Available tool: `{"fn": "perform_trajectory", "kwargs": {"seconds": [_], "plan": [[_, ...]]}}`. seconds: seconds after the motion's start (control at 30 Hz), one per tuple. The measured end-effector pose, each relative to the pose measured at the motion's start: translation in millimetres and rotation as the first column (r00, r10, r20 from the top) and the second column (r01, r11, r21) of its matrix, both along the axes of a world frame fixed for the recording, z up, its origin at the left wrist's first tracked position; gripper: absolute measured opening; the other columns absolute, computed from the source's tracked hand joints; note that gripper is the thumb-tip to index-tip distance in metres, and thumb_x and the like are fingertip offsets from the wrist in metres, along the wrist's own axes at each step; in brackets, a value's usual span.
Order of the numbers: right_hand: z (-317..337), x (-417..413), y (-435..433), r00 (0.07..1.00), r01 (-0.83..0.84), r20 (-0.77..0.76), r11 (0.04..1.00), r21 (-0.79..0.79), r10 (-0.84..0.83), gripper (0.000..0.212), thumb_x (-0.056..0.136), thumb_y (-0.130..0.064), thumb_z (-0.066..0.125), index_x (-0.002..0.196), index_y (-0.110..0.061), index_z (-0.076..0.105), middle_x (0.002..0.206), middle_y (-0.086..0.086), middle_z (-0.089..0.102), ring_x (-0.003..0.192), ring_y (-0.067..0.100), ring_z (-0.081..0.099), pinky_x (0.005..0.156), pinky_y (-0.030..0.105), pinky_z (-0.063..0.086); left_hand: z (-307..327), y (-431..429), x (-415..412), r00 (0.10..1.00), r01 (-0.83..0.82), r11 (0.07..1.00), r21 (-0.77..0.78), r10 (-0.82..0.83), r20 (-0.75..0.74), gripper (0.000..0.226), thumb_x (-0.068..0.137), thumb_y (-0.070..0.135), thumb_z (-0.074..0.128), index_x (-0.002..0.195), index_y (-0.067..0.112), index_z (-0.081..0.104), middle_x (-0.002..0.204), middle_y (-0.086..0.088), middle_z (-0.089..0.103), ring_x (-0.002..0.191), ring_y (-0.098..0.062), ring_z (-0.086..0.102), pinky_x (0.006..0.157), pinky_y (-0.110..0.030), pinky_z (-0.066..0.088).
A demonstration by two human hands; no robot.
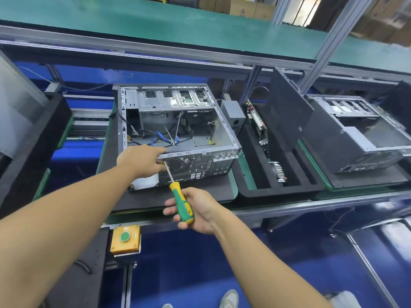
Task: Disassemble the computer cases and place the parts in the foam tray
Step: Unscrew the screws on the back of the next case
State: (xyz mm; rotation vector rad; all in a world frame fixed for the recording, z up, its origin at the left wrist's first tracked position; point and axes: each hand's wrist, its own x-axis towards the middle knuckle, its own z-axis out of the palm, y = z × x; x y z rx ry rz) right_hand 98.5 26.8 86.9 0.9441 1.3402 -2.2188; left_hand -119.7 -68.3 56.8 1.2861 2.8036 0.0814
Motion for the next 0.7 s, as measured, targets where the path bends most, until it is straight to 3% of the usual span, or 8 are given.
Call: {"fn": "perform_trajectory", "kwargs": {"seconds": [0.07, 0.17, 0.27, 0.43, 0.6, 0.7], "plan": [[0, 2, -2, 0.999, 0.036, -0.022, 0.999, 0.032, -0.035, 0.033, 0.104, -0.033, 0.041, 0.098, -0.007, 0.060, 0.077, 0.007, 0.069, 0.054, 0.015, 0.050, 0.042, 0.022, 0.037, -3, 0, -3, 1.000, -0.001, 1.000, -0.005, 0.001, -0.016, 0.050, 0.085, 0.074, 0.049, 0.125, 0.044, 0.049, 0.105, 0.005, 0.069, 0.097, -0.027, 0.065, 0.065, -0.034, 0.045], [-5, 3, -4, 0.989, 0.119, -0.107, 0.970, 0.213, -0.098, 0.015, 0.099, -0.026, 0.060, 0.093, -0.018, 0.049, 0.083, 0.005, 0.060, 0.052, 0.013, 0.053, 0.042, 0.022, 0.042, -4, 0, -5, 1.000, -0.007, 1.000, -0.022, 0.006, -0.028, 0.057, 0.084, 0.077, 0.047, 0.132, 0.045, 0.046, 0.109, 0.004, 0.070, 0.100, -0.027, 0.065, 0.065, -0.033, 0.044], [-1, -2, -1, 0.981, 0.152, -0.155, 0.957, 0.247, -0.116, 0.025, 0.093, -0.021, 0.069, 0.096, -0.021, 0.044, 0.094, 0.004, 0.054, 0.051, 0.011, 0.059, 0.042, 0.024, 0.048, -3, 0, -3, 0.999, -0.013, 1.000, -0.027, 0.012, -0.039, 0.055, 0.083, 0.078, 0.048, 0.128, 0.046, 0.048, 0.107, 0.002, 0.070, 0.100, -0.027, 0.065, 0.065, -0.033, 0.043], [3, -6, -2, 0.993, 0.056, -0.118, 0.944, 0.326, -0.018, 0.027, 0.094, -0.037, 0.063, 0.094, -0.020, 0.043, 0.085, 0.002, 0.055, 0.044, 0.009, 0.045, 0.038, 0.019, 0.030, 2, -1, -1, 1.000, -0.001, 1.000, -0.021, 0.001, -0.019, 0.040, 0.085, 0.075, 0.049, 0.101, 0.038, 0.050, 0.082, 0.007, 0.062, 0.081, -0.026, 0.062, 0.065, -0.036, 0.052], [-7, 5, -5, 0.980, 0.170, -0.142, 0.957, 0.237, -0.139, 0.021, 0.100, -0.041, 0.047, 0.099, -0.020, 0.047, 0.083, 0.002, 0.055, 0.045, 0.012, 0.044, 0.041, 0.020, 0.029, 1, -2, -1, 0.999, 0.021, 1.000, -0.022, -0.022, -0.034, 0.043, 0.086, 0.075, 0.048, 0.109, 0.040, 0.049, 0.093, 0.003, 0.066, 0.087, -0.027, 0.064, 0.059, -0.033, 0.040], [-11, 9, -7, 0.982, 0.157, -0.143, 0.956, 0.247, -0.124, 0.022, 0.100, -0.037, 0.044, 0.104, -0.019, 0.057, 0.078, -0.001, 0.054, 0.045, 0.011, 0.043, 0.042, 0.019, 0.029, 2, -2, 0, 0.999, 0.015, 1.000, -0.021, -0.015, -0.031, 0.043, 0.086, 0.075, 0.048, 0.109, 0.038, 0.050, 0.078, 0.008, 0.056, 0.075, -0.025, 0.057, 0.058, -0.032, 0.039]]}}
